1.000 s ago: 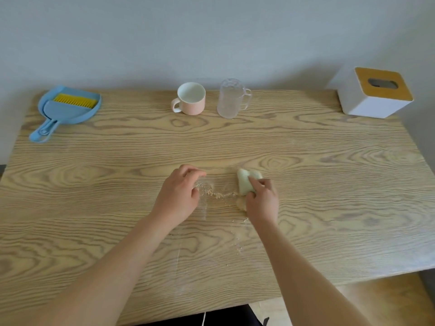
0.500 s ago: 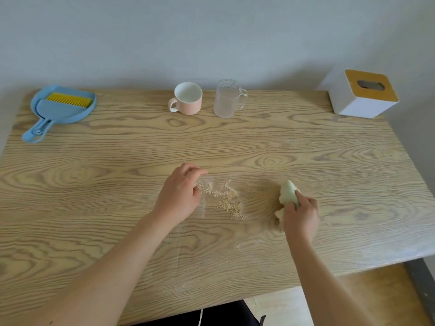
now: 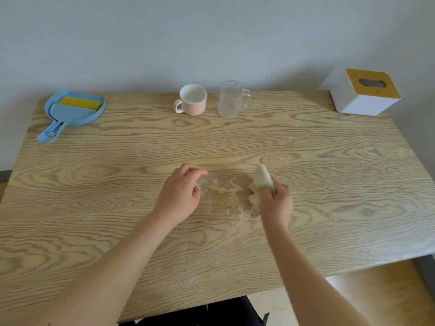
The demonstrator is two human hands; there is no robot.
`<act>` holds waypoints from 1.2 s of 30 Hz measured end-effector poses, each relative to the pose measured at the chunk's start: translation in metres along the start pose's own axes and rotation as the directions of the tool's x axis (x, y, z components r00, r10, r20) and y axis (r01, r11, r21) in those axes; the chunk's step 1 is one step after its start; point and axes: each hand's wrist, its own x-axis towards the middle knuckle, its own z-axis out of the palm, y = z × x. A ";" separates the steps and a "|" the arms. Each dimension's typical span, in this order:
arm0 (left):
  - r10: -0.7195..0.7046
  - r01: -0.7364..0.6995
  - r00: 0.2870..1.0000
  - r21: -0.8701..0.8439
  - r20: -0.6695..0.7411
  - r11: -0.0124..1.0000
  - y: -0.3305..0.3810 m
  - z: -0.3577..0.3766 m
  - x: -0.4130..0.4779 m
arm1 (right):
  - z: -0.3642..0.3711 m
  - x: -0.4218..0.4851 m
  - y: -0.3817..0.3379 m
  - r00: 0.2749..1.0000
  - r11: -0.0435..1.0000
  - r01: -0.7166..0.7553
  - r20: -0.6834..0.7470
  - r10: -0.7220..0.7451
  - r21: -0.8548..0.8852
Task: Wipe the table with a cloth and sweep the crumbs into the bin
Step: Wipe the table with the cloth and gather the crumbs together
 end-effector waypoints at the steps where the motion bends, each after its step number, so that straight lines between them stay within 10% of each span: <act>1: -0.003 0.003 1.000 0.001 -0.003 1.000 -0.002 -0.001 -0.001 | -0.009 0.013 0.004 0.999 0.998 0.021 -0.025 -0.023 -0.054; 8: -0.038 0.038 0.999 0.024 0.004 0.999 -0.012 -0.004 -0.005 | 0.005 0.037 0.022 0.995 0.935 0.069 0.091 -0.039 -0.347; 15: -0.052 0.051 0.999 0.036 0.011 0.998 -0.013 -0.008 -0.005 | 0.064 -0.018 -0.016 0.915 0.952 0.272 0.344 -0.211 -0.139; 25: -0.078 0.078 0.997 0.027 -0.006 0.997 -0.024 -0.018 0.002 | 0.030 0.060 -0.014 0.967 0.937 0.226 0.177 -0.183 -0.266; 36: -0.106 0.106 0.994 0.049 0.003 0.993 -0.031 -0.020 0.006 | 0.072 0.004 -0.045 0.843 0.940 0.336 0.464 -0.272 -0.059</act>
